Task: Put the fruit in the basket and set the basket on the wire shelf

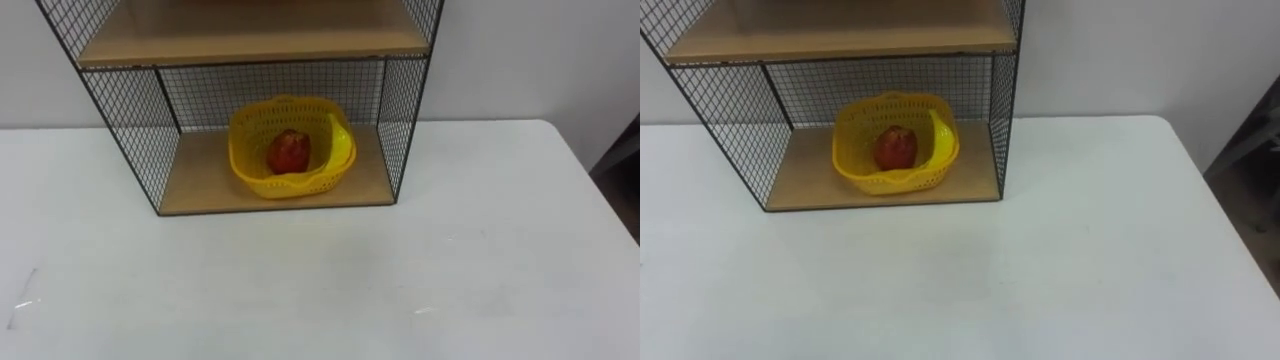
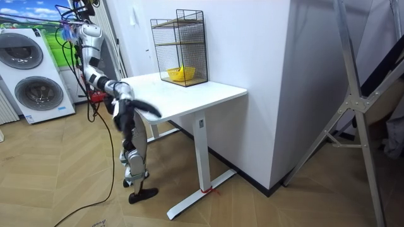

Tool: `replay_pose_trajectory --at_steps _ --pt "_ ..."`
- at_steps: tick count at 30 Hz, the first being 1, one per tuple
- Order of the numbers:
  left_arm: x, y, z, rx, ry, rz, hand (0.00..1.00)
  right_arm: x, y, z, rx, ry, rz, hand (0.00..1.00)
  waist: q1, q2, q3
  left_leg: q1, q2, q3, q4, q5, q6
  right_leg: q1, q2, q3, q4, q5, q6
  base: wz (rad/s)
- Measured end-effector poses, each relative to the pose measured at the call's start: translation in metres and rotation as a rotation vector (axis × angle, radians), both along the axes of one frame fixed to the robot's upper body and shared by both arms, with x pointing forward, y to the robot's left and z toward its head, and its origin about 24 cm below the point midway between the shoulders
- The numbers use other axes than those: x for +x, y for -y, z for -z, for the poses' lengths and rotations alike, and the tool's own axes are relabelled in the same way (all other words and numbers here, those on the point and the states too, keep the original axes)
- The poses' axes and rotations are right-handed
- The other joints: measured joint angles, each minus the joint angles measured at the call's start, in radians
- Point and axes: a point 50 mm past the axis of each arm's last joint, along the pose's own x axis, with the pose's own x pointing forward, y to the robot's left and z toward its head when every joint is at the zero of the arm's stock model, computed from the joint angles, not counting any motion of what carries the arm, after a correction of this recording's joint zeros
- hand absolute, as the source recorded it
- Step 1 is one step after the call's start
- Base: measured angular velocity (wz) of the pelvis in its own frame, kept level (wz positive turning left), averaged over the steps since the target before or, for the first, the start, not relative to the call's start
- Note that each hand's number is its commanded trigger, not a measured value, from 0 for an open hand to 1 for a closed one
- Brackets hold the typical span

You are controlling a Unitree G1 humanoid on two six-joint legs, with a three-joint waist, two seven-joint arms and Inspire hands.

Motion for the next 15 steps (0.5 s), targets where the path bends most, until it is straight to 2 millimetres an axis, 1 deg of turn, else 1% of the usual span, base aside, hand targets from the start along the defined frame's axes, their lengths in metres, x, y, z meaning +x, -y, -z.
replay_pose_trajectory --at_steps 1,3,8,9,11,13,15 --pt "-0.007 0.003 0.006 -0.029 -0.025 -0.008 0.00 -0.011 -0.005 0.009 0.047 -0.025 0.035 0.00 -0.006 0.000 0.0001 0.002 0.000 -0.002 0.000 0.000 0.000 0.006 0.001 -0.001 -0.007 0.000 0.000 0.07" --pt "-0.016 0.007 0.013 -0.066 -0.052 -0.023 0.00 -0.024 -0.011 0.018 0.100 -0.033 0.090 0.00 -0.016 0.001 0.0000 0.006 0.001 -0.002 0.001 0.000 0.000 0.009 0.002 -0.001 -0.007 0.000 0.000 0.02" --pt "-0.029 0.015 0.026 -0.128 -0.094 -0.019 0.00 -0.043 -0.021 0.031 0.172 -0.086 0.145 0.00 -0.020 0.002 -0.0008 0.013 0.001 0.002 -0.005 0.000 0.000 0.012 0.002 0.007 -0.006 0.000 0.001 -0.04" --pt "-0.035 0.019 0.030 -0.153 -0.110 -0.024 0.00 -0.049 -0.025 0.036 0.199 -0.102 0.157 0.00 -0.020 0.002 -0.0010 0.016 0.001 0.005 -0.007 0.000 0.000 0.013 0.003 0.010 -0.006 0.000 0.000 -0.03" --pt "-0.040 0.024 0.035 -0.189 -0.154 -0.007 0.00 -0.053 -0.032 0.041 0.232 -0.111 0.174 0.00 -0.024 0.001 -0.0011 0.016 0.001 0.005 -0.005 0.000 0.000 0.017 0.003 0.008 -0.005 0.001 0.000 0.00" --pt "-0.042 0.031 0.041 -0.229 -0.234 0.073 0.00 -0.053 -0.038 0.047 0.257 -0.115 0.174 0.00 -0.029 0.002 -0.0010 0.016 0.000 0.001 -0.003 0.000 0.000 0.023 0.001 0.004 -0.006 0.002 0.001 0.08" --pt "-0.044 0.040 0.051 -0.297 -0.340 0.200 0.00 -0.050 -0.047 0.055 0.303 -0.118 0.154 0.00 -0.040 0.001 -0.0008 0.017 -0.001 -0.006 -0.002 0.000 0.000 0.021 0.001 -0.001 -0.007 0.001 0.001 0.08"
